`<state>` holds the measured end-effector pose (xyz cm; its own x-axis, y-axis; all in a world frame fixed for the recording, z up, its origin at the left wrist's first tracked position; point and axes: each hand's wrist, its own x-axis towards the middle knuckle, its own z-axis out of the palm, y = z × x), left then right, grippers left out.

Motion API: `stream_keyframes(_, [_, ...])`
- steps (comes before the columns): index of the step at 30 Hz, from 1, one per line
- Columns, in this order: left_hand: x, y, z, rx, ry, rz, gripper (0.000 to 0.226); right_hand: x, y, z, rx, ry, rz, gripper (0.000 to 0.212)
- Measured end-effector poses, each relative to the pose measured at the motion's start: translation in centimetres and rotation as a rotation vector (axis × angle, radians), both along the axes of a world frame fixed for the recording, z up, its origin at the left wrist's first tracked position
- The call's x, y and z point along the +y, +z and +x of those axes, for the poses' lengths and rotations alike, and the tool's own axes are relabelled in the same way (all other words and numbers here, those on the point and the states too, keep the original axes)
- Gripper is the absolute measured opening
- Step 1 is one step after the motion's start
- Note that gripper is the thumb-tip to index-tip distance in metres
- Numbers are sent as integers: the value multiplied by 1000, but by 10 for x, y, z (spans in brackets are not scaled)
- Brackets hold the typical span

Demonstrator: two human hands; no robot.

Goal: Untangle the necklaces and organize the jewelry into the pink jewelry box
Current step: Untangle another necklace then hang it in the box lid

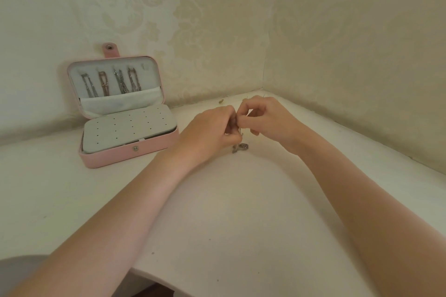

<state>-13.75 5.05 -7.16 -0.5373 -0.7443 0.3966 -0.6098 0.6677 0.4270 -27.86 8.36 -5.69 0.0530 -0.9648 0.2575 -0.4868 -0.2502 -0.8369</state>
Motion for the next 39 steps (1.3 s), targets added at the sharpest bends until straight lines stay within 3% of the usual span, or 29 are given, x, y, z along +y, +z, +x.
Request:
stream_keyframes(3, [-1,-1,0,36,12,-39,29,1,0,2,-41,-19,-4,24])
stream_keyframes(7, [-1,1,4,339,-58,178,18,2,3,1,-86,10,-29,25])
stream_keyframes(13, [-3,4,3,551,-73,551,23,-5,-1,-5,167,23,-48,17])
stream_keyframes(17, [-4,-2,0,516,36,414,18,-7,-3,-4,235,7,-70,21])
stream_keyframes(21, [-5,-3,-1,601,89,304,21,-5,-2,-1,121,44,-71,22])
stream_keyframes(25, [-4,1,0,589,-29,358,23,-4,-1,-5,-115,35,-33,21])
stream_keyframes(30, [-5,-3,1,393,-111,388,23,-4,-4,-3,-137,14,22,24])
stream_keyframes(33, [-6,-5,3,260,-87,321,21,-7,-1,-5,-350,25,31,25])
stream_keyframes(35, [-6,-3,3,332,-85,365,24,-6,4,-9,-471,33,28,22])
stream_keyframes(39, [-5,4,4,606,-114,563,15,-5,2,-13,-433,66,56,24])
